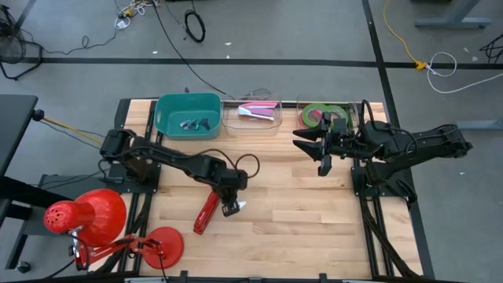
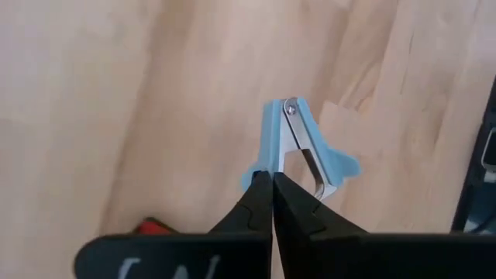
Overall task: Pick and place Stapler, Stapler remover, tape
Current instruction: Put the blue staple remover into the blue bin
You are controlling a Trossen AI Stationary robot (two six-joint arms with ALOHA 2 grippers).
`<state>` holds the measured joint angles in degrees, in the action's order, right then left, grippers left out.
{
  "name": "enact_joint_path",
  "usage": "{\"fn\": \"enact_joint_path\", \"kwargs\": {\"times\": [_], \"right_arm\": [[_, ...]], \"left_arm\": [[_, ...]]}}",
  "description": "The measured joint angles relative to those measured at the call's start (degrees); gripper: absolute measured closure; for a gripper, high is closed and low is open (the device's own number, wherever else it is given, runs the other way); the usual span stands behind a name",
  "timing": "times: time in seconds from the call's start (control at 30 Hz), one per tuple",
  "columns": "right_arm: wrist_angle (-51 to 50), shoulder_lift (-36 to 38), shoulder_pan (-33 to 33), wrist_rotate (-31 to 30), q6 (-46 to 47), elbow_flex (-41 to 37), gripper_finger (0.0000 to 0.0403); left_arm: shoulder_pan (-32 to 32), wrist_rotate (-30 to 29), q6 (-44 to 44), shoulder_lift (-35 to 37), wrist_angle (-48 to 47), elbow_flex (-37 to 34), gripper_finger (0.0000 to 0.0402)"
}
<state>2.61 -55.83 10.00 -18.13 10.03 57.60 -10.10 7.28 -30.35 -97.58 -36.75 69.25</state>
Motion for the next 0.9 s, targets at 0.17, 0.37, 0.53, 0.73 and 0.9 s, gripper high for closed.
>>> {"fn": "enact_joint_path", "kwargs": {"times": [0.17, 0.37, 0.53, 0.73, 0.9], "right_arm": [[-0.09, 0.00, 0.00, -0.02, -0.01, 0.00, 0.0257], [-0.15, 0.00, 0.00, -0.03, -0.96, 0.00, 0.0257], [-0.15, 0.00, -0.04, -0.31, -1.52, 0.00, 0.0257], [-0.16, 0.00, -0.07, -0.46, -2.47, 0.00, 0.0257], [-0.50, 0.00, -0.07, -0.46, -2.66, 0.00, 0.0257]], "left_arm": [[2.62, -2.62, 1.08, 3.37, -1.10, 0.02, 0.0401], [5.91, -4.00, 3.21, 7.16, -5.15, 0.02, 0.0401], [8.64, -6.84, 6.22, 10.52, -11.42, 0.02, 0.0401], [13.32, -10.36, 9.91, 14.61, -18.59, 0.02, 0.0401], [18.38, -12.41, 13.08, 17.25, -22.28, 0.00, 0.0401]]}}
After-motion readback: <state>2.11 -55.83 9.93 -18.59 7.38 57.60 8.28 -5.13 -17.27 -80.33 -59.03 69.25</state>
